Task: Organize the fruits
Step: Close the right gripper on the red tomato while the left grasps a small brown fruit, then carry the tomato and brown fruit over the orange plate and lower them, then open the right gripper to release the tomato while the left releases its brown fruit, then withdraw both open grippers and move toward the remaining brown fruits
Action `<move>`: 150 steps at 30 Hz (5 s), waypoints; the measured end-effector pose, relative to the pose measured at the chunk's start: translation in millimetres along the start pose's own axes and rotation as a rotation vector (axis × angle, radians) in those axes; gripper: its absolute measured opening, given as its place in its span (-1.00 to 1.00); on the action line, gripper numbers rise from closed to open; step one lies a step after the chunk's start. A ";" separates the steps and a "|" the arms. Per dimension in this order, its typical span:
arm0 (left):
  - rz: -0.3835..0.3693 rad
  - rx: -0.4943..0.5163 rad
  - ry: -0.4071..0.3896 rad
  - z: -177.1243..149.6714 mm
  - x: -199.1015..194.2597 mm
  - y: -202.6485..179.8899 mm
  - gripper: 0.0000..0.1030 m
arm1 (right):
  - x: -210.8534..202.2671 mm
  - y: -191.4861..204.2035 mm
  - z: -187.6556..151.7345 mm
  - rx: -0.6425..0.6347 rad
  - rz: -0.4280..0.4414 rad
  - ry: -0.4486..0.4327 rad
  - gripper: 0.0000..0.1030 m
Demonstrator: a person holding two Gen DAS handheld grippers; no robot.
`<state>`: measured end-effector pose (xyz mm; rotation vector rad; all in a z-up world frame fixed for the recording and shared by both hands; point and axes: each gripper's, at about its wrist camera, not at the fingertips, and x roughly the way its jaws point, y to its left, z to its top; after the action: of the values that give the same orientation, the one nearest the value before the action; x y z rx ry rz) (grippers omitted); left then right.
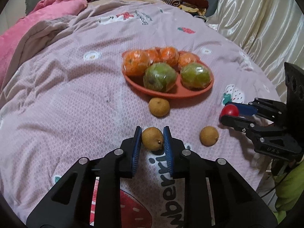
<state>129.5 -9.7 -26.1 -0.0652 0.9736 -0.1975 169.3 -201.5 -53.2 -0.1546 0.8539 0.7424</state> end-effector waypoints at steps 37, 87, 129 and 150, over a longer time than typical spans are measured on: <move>-0.043 0.090 -0.021 66.5 15.7 -41.0 -0.69 | -19.8 -41.3 83.4 -0.010 -0.032 -0.138 -0.38; -0.078 0.081 -0.006 67.9 33.7 -39.4 -0.69 | 45.5 -34.1 105.6 -0.035 0.077 -0.020 -0.37; -0.070 0.078 -0.060 65.7 15.7 -37.8 -0.20 | -5.5 -48.3 103.1 0.047 0.030 -0.104 0.28; -0.015 0.046 -0.111 60.0 -6.6 -25.1 0.34 | -33.2 -32.5 97.7 0.041 -0.027 -0.148 0.75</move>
<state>172.1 -35.0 16.6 -0.0409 0.8582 -0.2277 237.7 -203.5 30.6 -0.0735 0.7241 0.7017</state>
